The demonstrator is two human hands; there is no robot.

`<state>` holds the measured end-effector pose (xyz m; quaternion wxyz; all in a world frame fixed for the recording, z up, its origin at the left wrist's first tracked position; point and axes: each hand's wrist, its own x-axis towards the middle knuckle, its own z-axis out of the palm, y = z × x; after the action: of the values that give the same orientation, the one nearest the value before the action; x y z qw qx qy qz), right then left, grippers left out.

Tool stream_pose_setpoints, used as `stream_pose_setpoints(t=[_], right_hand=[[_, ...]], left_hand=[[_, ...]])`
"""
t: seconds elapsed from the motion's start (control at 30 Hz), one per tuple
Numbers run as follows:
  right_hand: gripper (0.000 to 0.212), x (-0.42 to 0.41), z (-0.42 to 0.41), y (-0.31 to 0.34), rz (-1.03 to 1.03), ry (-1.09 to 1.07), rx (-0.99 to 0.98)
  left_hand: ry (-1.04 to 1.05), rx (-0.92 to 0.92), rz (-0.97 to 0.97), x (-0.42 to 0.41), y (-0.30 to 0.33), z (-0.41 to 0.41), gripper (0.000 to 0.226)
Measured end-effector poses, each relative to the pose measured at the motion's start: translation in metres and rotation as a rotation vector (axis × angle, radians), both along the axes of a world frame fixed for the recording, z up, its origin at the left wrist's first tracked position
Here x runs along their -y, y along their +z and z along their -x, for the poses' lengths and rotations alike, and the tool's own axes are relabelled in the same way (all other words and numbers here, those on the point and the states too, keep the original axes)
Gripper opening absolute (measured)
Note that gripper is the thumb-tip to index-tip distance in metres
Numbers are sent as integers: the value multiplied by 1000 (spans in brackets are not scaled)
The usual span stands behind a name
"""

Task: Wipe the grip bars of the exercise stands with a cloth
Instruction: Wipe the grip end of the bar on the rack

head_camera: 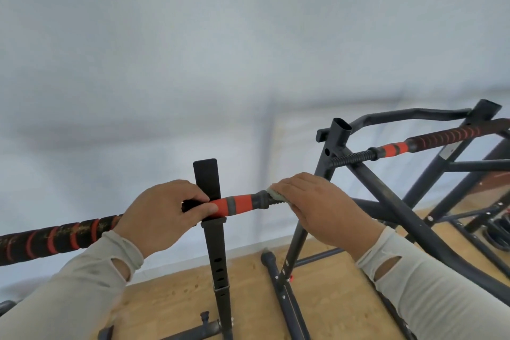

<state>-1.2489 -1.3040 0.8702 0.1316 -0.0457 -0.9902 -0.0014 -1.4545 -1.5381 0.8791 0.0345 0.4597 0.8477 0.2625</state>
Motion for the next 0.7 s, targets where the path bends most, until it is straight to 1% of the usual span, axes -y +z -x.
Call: stream_pose_setpoints(t=[0.07,0.13,0.17,0.23,0.3,0.37,0.47,0.53,0.6,0.67,0.7], right_hand=[[46,-18,-8,10,-104,-16,43],[39,-38,-19,23,-168,-151,152],[33,-45,-24,29,-149,-216,195],[23,-46,-28,32,-37,-288,196],[21,-26,-18,31,70,-307,158],[24,4,2,25,97,-285,110],[18,36,27,16,100,-213,59],[18,32,25,19,218,-134,98],[25,21,11,28,353,-47,169],[36,13,0,34,370,3,209],[33,12,0,34,382,14,202]], left_hand=[[1,-17,12,0,0,-1,22],[3,-22,6,-1,1,-2,23],[5,-21,1,-1,1,-3,23],[6,-10,-4,-2,1,-3,22],[2,3,-3,-2,2,-3,20],[3,9,-2,-1,1,-3,18],[10,21,-6,-1,1,-3,16],[11,25,-5,-1,1,-2,15],[12,37,-8,-1,1,-2,15],[13,48,-1,-2,2,-2,14],[17,48,0,-2,2,-2,14]])
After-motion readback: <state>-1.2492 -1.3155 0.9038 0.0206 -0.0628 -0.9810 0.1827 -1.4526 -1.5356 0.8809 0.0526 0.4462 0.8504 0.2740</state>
